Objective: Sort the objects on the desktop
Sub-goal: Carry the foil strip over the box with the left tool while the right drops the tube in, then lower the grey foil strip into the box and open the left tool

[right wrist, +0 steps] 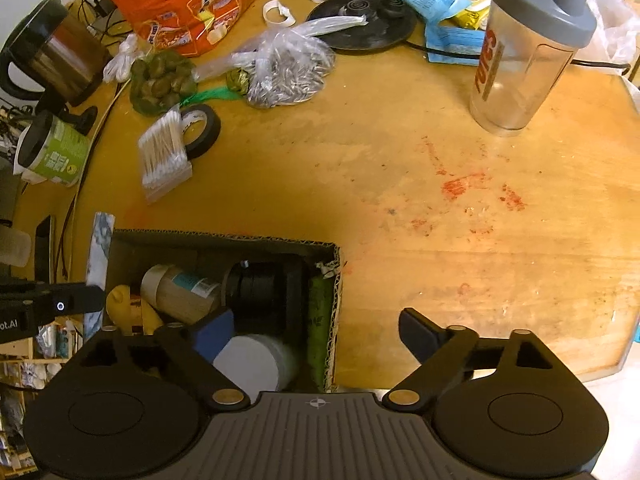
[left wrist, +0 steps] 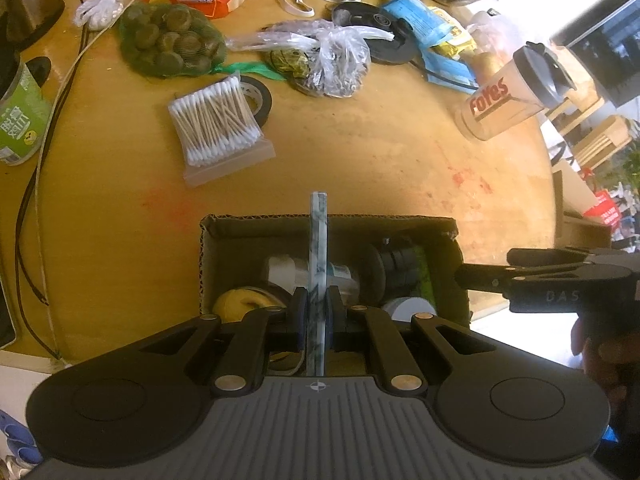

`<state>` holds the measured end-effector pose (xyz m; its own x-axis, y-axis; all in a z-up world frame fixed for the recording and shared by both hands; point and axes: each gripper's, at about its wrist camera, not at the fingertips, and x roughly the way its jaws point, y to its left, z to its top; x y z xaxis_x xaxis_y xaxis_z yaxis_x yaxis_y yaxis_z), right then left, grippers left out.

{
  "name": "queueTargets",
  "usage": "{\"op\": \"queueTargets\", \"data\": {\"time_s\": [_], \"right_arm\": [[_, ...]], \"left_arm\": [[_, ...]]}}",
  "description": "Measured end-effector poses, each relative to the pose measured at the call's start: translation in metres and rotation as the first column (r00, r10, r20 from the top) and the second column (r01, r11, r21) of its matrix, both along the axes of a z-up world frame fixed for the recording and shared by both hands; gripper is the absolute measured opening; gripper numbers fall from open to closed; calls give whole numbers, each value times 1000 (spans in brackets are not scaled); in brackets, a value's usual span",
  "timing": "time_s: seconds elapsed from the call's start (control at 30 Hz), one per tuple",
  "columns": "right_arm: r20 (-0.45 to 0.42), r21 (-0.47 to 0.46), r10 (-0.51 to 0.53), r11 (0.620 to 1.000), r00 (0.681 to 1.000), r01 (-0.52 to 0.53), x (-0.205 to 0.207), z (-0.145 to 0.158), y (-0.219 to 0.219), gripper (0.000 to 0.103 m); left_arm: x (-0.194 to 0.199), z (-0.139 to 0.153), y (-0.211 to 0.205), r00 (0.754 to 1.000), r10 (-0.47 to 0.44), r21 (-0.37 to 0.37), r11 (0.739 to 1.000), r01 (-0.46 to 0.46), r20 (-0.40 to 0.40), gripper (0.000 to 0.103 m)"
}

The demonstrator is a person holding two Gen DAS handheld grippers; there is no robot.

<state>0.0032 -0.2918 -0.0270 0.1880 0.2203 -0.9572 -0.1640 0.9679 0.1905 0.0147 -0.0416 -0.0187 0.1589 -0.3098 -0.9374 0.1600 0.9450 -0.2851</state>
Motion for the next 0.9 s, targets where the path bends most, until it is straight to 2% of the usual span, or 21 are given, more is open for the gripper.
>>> {"op": "queueTargets", "data": {"time_s": [0.07, 0.3, 0.6, 0.8, 0.9], "right_arm": [[1, -4, -2, 1000, 1000, 2, 1, 0, -1, 99], [-1, 6, -12, 1000, 1000, 12, 2, 2, -2, 99], [-2, 9, -38, 999, 999, 38, 4, 2, -5, 99], [-1, 19, -41, 999, 999, 41, 3, 4, -7, 99], [0, 29, -44, 999, 999, 44, 2, 5, -9, 99]], "left_arm": [[0, 0, 0, 1000, -2, 0, 1000, 2, -1, 10], [1, 2, 0, 1000, -28, -21, 999, 28, 14, 10], [6, 10, -9, 981, -178, -27, 983, 180, 73, 10], [7, 14, -22, 932, -341, 39, 940, 338, 121, 10], [5, 14, -31, 882, -450, 95, 893, 440, 139, 10]]}}
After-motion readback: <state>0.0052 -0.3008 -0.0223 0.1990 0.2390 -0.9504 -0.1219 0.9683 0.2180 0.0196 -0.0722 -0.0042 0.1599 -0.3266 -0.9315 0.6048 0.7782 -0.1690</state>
